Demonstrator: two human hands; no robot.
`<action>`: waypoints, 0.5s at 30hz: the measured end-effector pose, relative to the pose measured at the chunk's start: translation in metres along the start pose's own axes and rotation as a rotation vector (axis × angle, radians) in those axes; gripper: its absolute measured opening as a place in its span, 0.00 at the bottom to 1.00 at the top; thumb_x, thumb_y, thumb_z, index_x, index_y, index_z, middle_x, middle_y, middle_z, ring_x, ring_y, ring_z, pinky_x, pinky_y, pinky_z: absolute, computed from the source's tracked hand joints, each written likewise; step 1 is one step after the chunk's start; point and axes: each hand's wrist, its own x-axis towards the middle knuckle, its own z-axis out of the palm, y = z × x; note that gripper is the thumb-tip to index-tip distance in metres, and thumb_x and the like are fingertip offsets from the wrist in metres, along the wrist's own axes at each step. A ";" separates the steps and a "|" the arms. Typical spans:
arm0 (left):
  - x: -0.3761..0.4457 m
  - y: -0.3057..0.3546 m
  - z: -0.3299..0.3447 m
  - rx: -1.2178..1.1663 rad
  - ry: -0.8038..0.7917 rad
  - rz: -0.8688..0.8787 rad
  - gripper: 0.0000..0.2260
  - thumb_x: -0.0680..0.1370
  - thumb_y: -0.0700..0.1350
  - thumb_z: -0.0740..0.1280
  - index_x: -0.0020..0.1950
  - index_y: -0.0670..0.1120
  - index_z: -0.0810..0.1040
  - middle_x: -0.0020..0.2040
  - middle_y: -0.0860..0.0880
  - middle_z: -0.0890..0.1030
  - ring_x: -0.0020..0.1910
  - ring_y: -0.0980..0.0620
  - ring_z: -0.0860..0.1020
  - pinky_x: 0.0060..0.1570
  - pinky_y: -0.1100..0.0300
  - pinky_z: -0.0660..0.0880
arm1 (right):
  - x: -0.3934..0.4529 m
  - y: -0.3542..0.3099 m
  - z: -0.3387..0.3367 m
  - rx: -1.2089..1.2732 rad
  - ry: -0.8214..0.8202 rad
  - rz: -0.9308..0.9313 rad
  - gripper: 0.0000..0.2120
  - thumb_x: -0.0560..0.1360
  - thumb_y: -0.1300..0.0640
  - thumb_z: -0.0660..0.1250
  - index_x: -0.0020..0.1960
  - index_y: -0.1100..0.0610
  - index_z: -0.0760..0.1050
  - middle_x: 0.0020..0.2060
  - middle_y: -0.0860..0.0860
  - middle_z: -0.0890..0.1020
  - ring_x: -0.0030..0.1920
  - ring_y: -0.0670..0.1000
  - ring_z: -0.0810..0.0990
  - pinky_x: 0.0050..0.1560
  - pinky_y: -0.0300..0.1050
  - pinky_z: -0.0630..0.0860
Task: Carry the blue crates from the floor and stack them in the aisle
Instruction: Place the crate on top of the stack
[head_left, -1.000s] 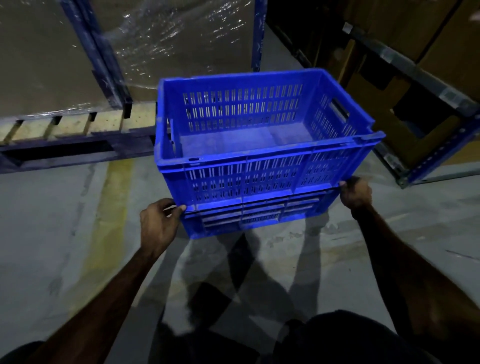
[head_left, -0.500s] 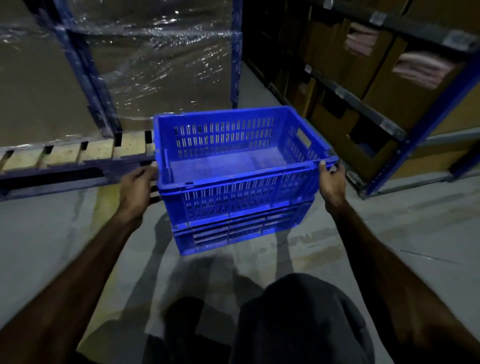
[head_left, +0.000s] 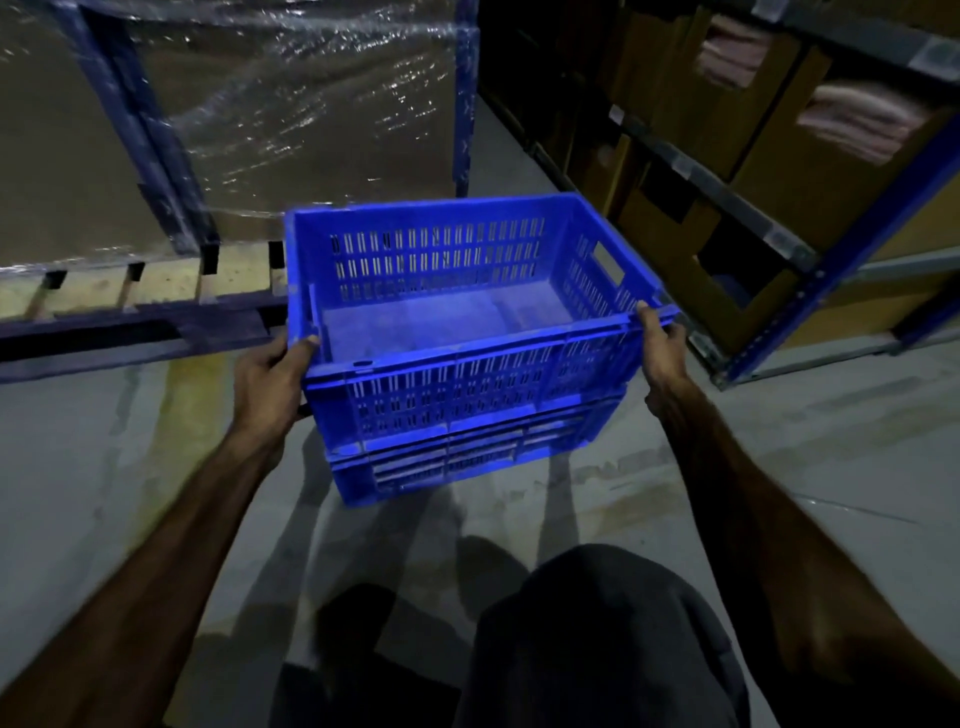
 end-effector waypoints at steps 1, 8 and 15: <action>-0.001 0.001 0.000 -0.004 -0.001 -0.008 0.08 0.82 0.50 0.67 0.58 0.52 0.83 0.48 0.51 0.86 0.42 0.54 0.85 0.40 0.53 0.82 | -0.001 0.001 0.001 0.001 0.005 0.003 0.28 0.78 0.41 0.65 0.72 0.55 0.64 0.63 0.52 0.75 0.55 0.52 0.76 0.53 0.48 0.71; -0.008 0.013 -0.003 0.024 -0.045 -0.063 0.10 0.82 0.50 0.68 0.62 0.52 0.82 0.50 0.51 0.85 0.44 0.53 0.84 0.47 0.46 0.83 | -0.022 -0.025 -0.001 -0.029 -0.024 0.043 0.30 0.79 0.43 0.65 0.75 0.57 0.62 0.58 0.51 0.71 0.56 0.51 0.71 0.55 0.50 0.68; 0.046 0.011 -0.019 0.785 0.054 0.213 0.37 0.71 0.69 0.67 0.74 0.49 0.70 0.66 0.38 0.79 0.65 0.36 0.76 0.59 0.40 0.78 | -0.056 -0.025 0.009 -0.716 0.281 -0.348 0.38 0.73 0.36 0.67 0.74 0.57 0.63 0.71 0.60 0.69 0.71 0.63 0.70 0.69 0.65 0.66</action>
